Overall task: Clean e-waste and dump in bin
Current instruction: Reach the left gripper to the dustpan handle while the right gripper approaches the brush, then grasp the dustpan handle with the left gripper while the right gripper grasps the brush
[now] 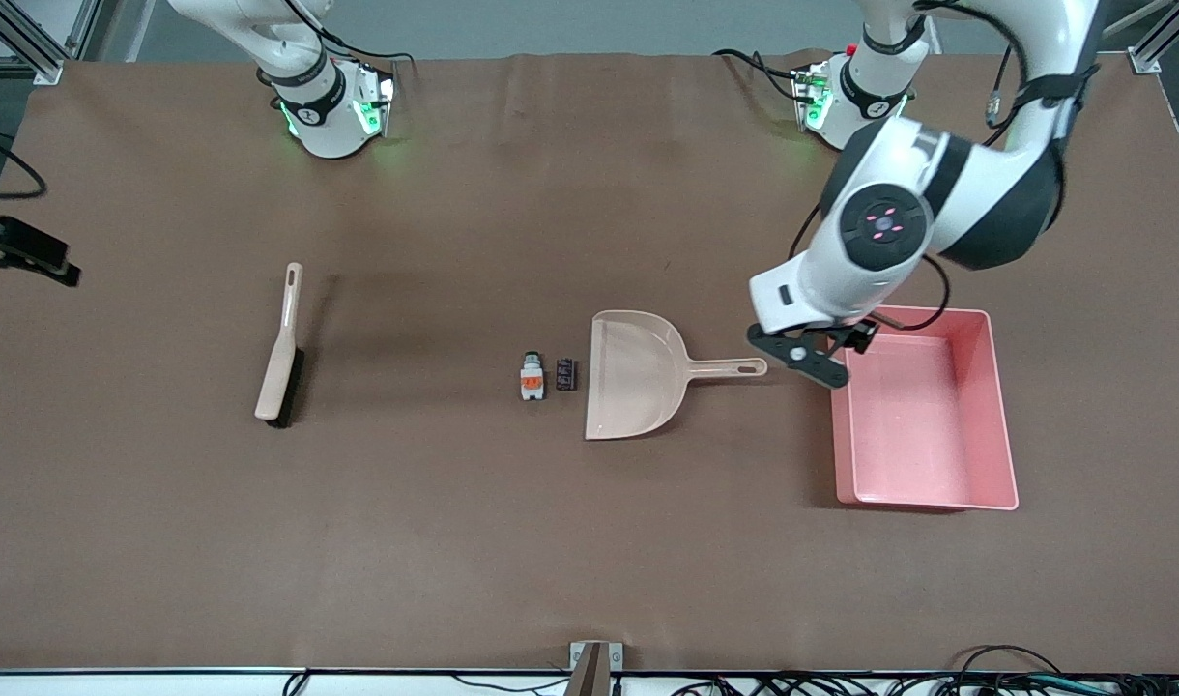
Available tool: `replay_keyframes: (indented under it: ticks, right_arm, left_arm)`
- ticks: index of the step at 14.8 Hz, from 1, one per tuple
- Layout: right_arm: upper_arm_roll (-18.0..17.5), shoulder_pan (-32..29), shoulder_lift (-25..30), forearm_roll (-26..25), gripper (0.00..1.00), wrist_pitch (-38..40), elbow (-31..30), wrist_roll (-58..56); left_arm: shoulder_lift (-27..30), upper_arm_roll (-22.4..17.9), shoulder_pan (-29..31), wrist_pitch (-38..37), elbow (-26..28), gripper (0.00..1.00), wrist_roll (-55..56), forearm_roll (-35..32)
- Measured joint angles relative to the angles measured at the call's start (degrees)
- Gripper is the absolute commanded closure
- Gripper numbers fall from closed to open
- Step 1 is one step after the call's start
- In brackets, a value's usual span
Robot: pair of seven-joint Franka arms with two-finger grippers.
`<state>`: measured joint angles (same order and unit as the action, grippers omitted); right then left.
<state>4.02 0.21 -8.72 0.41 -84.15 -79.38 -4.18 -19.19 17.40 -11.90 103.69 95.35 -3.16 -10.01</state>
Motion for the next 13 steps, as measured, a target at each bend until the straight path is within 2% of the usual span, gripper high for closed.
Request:
replay_keyframes:
  ticks: [4, 8, 9, 13]
  right_arm:
    - [0.0, 1.4, -6.6, 1.4, 0.00, -1.6, -1.2, -0.1]
    - [0.4, 1.0, -7.7, 1.7, 0.00, -1.3, -6.5, -0.5]
    - [0.5, 0.9, -7.5, 1.7, 0.00, -3.3, -9.4, -0.5]
    - [0.7, 0.5, -4.9, 1.7, 0.00, -21.1, -27.2, -0.5]
  left_arm:
    - [-3.6, 0.4, -1.9, 4.3, 0.0, 0.03, -7.4, -2.8]
    - [-7.7, 0.5, -5.0, 7.6, 0.1, 0.09, -11.1, -7.5]
    - [-8.5, 0.5, -5.7, 8.9, 0.2, 0.17, -12.2, -8.1]
    - [-9.9, 0.5, -6.4, 12.2, 2.0, 0.22, -20.1, -8.6]
